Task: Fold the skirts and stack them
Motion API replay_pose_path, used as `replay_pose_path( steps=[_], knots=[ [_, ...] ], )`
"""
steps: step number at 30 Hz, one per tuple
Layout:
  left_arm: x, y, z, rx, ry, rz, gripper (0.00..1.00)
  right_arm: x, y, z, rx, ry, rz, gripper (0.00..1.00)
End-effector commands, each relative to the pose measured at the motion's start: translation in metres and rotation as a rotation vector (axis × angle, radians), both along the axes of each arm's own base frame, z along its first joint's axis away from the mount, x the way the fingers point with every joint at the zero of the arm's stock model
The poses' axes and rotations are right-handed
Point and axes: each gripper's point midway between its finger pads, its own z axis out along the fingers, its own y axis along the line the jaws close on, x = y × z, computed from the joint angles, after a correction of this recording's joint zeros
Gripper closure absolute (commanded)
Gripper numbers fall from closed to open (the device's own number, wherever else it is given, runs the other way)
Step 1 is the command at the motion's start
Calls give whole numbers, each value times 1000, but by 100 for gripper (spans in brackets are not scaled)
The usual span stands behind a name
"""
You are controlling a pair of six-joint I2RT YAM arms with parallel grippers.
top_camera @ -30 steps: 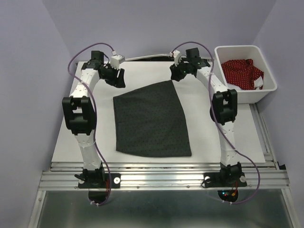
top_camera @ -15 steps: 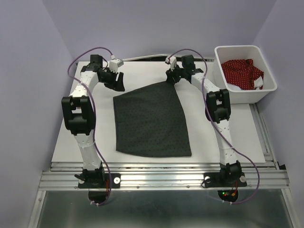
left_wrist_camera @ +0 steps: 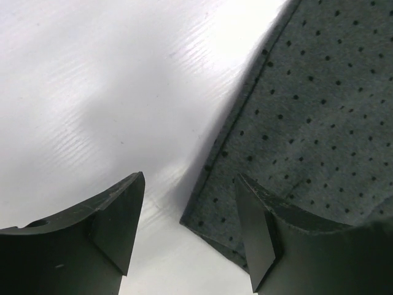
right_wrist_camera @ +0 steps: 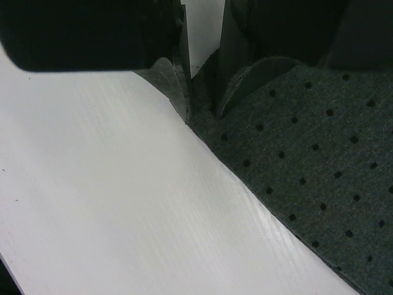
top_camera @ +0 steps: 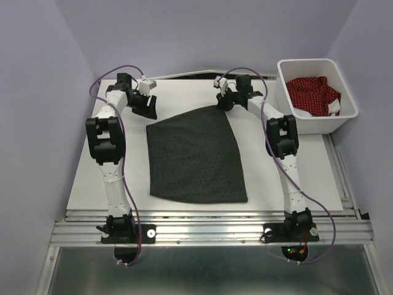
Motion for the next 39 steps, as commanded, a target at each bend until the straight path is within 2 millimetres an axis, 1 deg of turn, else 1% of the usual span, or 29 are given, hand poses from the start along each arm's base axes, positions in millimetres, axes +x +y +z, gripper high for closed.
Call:
replay_pose_path(
  steps=[1,2,3,5,8,9,11,12,14,15,17,18,19,20,21,23,24,25,26,27,28,30,31,34,35,36,38,39],
  knots=[
    [8,2,6,22,-18,-7,30,-5,3,-5,4,10,44,77],
    [8,2,3,21,-11,-3,31,-5,3,-5,4,8,47,81],
    [9,2,1,21,-3,-3,32,-6,3,-6,3,6,53,90],
    [5,2,-11,17,33,-10,36,-5,3,-5,2,5,49,99],
    [-3,-2,-16,1,59,-40,38,-6,3,0,2,0,52,99],
    [-7,-2,-19,2,68,-46,40,-6,4,4,7,-6,55,99],
    [-9,-1,-22,6,73,-41,41,-6,4,9,13,-6,52,99],
    [-13,-2,-24,3,76,-45,43,-6,5,15,18,-15,54,99],
    [-15,-3,-24,-8,81,-52,45,-4,5,22,22,-26,51,99],
    [-16,-6,-22,-17,81,-59,51,-3,5,29,26,-36,50,99],
    [-17,-6,-22,-21,84,-62,55,-2,6,35,37,-37,41,99],
    [-16,-7,-21,-23,83,-60,62,-1,6,38,42,-38,36,99],
    [-14,-6,-19,-24,78,-59,66,2,1,44,49,-46,23,99],
    [-14,-6,-19,-21,81,-61,69,5,2,51,56,-62,19,99],
    [-9,-5,-13,-19,65,-59,77,7,1,53,54,-68,12,99],
    [-7,-5,-12,-20,67,-64,86,11,0,61,54,-90,1,99],
    [-4,-5,-8,-21,58,-64,95,15,-7,63,52,-96,-13,99],
    [-2,-5,-6,-20,52,-64,100,16,-6,65,54,-101,-14,99],
    [0,-5,-3,-20,41,-64,100,17,-7,68,54,-106,-14,99],
    [3,-6,3,-21,24,-63,100,18,-7,72,54,-116,-17,99],
    [4,-6,6,-22,16,-63,100,20,-12,73,55,-116,-26,99],
    [7,-7,15,-29,-15,-69,100,21,-12,81,62,-130,-29,99],
    [9,-8,23,-30,-38,-68,100,21,-12,84,65,-136,-28,99],
    [10,-7,31,-28,-61,-66,100,20,-11,91,69,-146,-23,99],
    [10,-6,29,-25,-55,-63,100,19,-11,92,70,-147,-20,99],
    [10,-5,26,-21,-44,-60,93,19,-11,92,71,-148,-17,99],
    [10,-1,17,3,-15,-57,58,18,-10,88,70,-141,-14,99],
    [7,1,14,12,9,-56,32,17,-10,87,70,-138,-12,99]
  ],
)
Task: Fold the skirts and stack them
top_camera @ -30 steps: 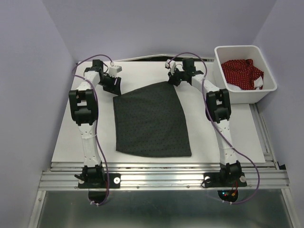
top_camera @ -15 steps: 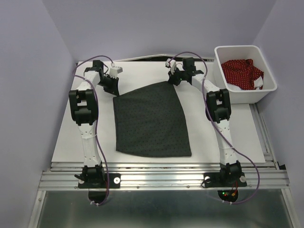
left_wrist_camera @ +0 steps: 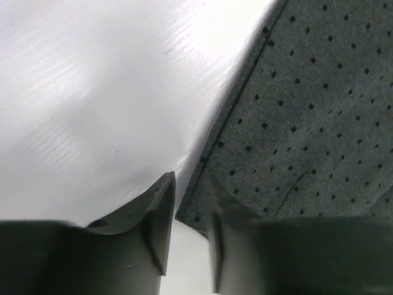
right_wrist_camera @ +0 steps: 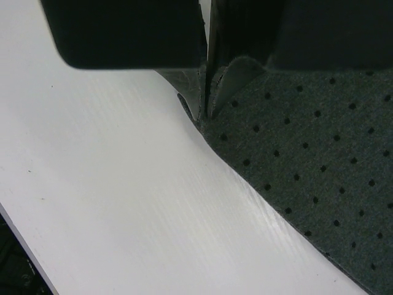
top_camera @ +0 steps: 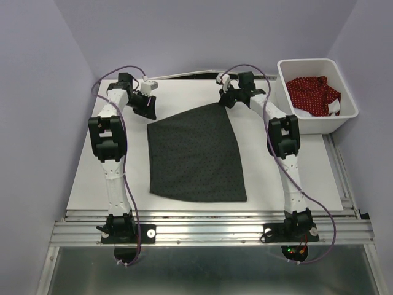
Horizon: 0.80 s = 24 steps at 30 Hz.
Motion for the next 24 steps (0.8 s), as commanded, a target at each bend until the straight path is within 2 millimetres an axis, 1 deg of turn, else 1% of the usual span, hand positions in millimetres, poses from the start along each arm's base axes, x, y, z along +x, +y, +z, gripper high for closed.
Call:
replay_pose_path(
  steps=[1,3,9,10,12,13,14,15,17,18,20,21,22,23,24],
  knots=[
    [3,5,18,29,-14,-5,27,11,-1,69,41,-131,5,99],
    [-3,7,10,37,13,-22,25,10,-1,68,40,-132,8,99],
    [-12,12,-11,65,53,-42,26,10,0,69,36,-140,17,99],
    [-15,12,-16,68,67,-63,29,10,0,69,36,-141,19,99],
    [-21,12,-19,71,88,-101,34,10,0,69,36,-142,19,99],
    [-24,10,-26,61,107,-119,36,10,0,69,35,-142,20,99],
    [-27,9,-28,57,116,-132,38,10,0,69,35,-142,20,99],
    [-31,9,-29,53,134,-141,43,10,-1,68,32,-142,18,99],
    [-34,7,-33,40,145,-163,48,10,-1,69,33,-144,18,99],
    [-36,6,-35,36,153,-164,54,9,-1,69,30,-145,18,99],
    [-35,4,-34,26,149,-165,62,10,-2,70,29,-147,14,99],
    [-32,4,-30,22,131,-160,70,11,-2,72,26,-151,9,99],
    [-28,4,-27,18,118,-154,74,12,-3,73,24,-155,6,99],
    [-26,2,-24,11,109,-144,77,16,-9,78,24,-167,-8,99],
    [-23,1,-19,7,90,-143,82,17,-9,82,27,-173,-15,99]
  ],
)
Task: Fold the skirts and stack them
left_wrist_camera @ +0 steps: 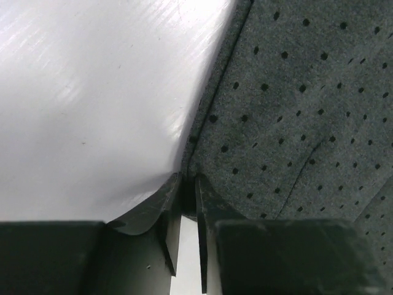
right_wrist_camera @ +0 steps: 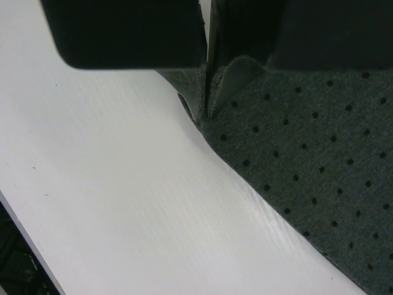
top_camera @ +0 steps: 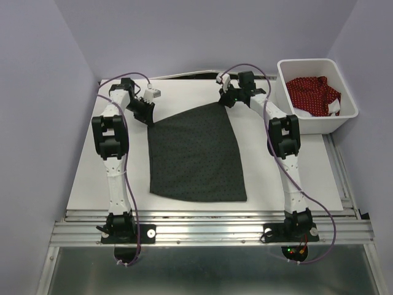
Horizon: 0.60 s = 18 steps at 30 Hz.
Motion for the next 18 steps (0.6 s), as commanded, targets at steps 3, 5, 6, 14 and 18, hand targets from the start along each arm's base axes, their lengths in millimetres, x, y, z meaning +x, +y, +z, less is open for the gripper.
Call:
replay_pose_path(
  steps=[3,5,6,14,18],
  knots=[
    [13,-6,37,-45,-83,2,100,25,-15,96,38,-196,-48,99],
    [21,-6,58,-45,-153,2,100,31,-23,109,44,-220,-69,99],
    [28,-5,66,-40,-200,3,100,33,-23,120,52,-241,-72,99],
    [39,9,148,48,-462,56,100,22,-41,191,53,-360,-85,99],
    [27,12,173,81,-522,29,100,-10,-47,196,6,-343,-43,99]
  ],
)
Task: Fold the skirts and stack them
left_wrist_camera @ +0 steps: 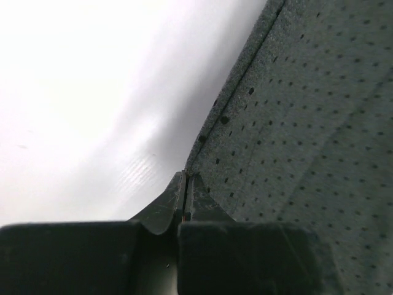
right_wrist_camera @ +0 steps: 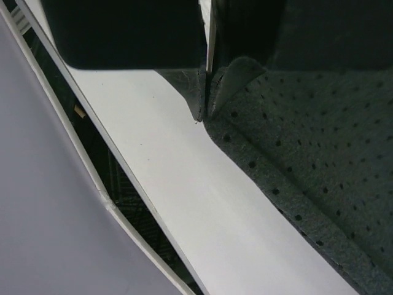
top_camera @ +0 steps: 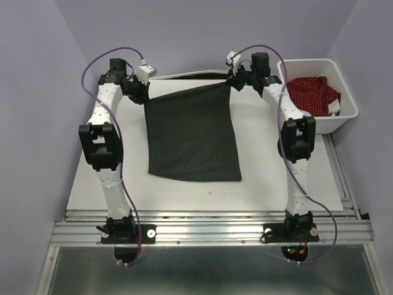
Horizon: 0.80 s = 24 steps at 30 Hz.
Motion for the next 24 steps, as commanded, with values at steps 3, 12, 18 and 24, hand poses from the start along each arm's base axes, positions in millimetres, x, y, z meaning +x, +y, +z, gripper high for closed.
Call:
replay_pose_path(
  steps=[3,12,18,24],
  knots=[
    [-31,13,49,94,-138,-30,100,-48,-28,86,-62,-147,15,99],
    [-101,23,-12,219,-74,-86,100,-150,-37,21,-151,87,128,99],
    [-116,32,-62,311,-35,-95,100,-198,-26,-41,-135,281,141,99],
    [-121,35,-74,328,-3,-92,100,-212,-22,-71,-110,383,120,99]
  ],
)
